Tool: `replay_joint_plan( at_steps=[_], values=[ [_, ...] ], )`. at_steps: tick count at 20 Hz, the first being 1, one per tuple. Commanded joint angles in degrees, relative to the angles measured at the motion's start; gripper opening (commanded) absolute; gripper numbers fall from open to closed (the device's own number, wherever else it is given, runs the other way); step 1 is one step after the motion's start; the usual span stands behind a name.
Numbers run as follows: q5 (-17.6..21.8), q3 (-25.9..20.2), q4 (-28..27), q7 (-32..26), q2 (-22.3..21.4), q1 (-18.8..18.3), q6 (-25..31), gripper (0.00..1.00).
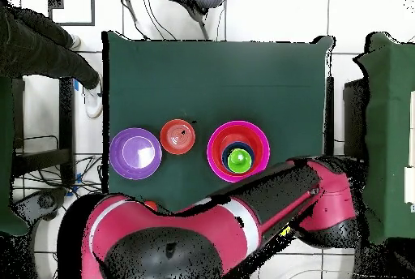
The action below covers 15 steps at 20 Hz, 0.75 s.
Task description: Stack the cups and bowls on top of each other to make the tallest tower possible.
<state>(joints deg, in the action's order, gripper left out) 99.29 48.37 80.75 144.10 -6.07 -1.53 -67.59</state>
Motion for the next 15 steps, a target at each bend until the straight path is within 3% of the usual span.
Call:
replay_joint_plan(
  at_steps=[1, 8, 15],
  values=[
    [4.1, -8.3, 0.8, -1.4, 6.4, 2.0, 5.2, 1.0],
    [2.9, -9.1, 0.7, -0.4, 8.8, 2.0, 6.8, 1.0],
    [-0.2, -9.9, 0.7, 0.1, 8.2, 1.1, 6.3, 1.0]
  ],
)
